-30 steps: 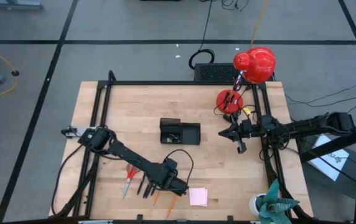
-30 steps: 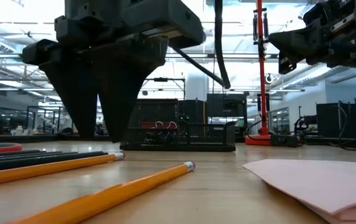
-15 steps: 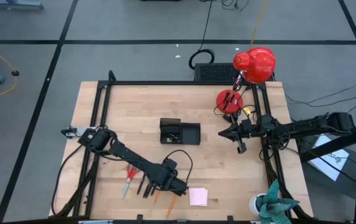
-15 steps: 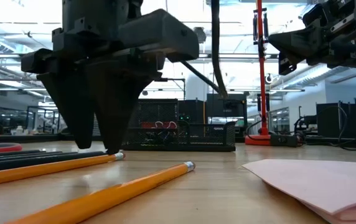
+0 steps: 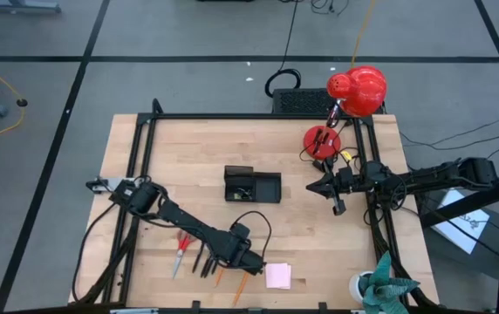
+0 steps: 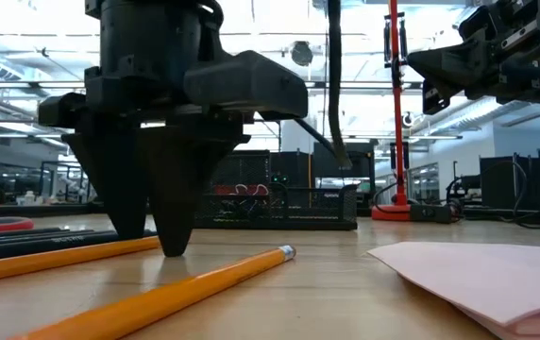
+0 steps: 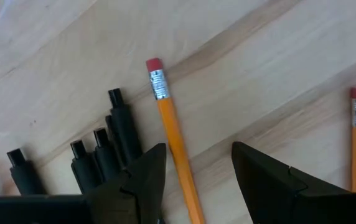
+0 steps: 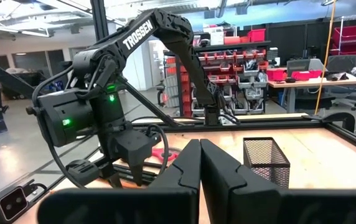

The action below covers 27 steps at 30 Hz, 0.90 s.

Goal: Pick and place office supplies into organizer
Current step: Put the left pencil into the desk organizer

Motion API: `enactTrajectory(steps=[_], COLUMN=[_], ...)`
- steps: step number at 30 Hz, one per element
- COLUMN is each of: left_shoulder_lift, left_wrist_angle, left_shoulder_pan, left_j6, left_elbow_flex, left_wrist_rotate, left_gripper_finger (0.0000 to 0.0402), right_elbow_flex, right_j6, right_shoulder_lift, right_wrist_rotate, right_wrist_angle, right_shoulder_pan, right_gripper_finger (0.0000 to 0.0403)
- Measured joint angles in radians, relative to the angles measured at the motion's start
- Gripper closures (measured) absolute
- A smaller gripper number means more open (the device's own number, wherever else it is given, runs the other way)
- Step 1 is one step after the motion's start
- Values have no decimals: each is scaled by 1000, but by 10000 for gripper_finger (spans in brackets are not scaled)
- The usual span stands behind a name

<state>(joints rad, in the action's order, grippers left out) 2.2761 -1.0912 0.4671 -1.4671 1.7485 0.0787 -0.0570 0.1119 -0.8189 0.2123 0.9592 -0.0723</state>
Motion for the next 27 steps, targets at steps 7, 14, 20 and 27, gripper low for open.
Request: enactTrajectory(steps=[7, 14, 20, 27], left_shoulder_lift=[3, 5, 5, 5], left_wrist_angle=[16, 49, 61, 85], left_shoulder_pan=[-1, -2, -2, -1], left_j6=[35, 70, 90, 169], left_elbow_flex=[-3, -4, -4, -6], left_wrist_rotate=[-6, -6, -6, 17], left_gripper_finger=[217, 293, 357, 394], right_elbow_flex=[0, 0, 0, 0], right_j6=[0, 0, 0, 0], right_shoulder_lift=[0, 0, 0, 0], right_wrist_rotate=[0, 0, 1, 1], right_wrist_angle=[0, 0, -1, -4], right_shoulder_pan=[0, 0, 0, 0], right_gripper_finger=[403, 403, 403, 403])
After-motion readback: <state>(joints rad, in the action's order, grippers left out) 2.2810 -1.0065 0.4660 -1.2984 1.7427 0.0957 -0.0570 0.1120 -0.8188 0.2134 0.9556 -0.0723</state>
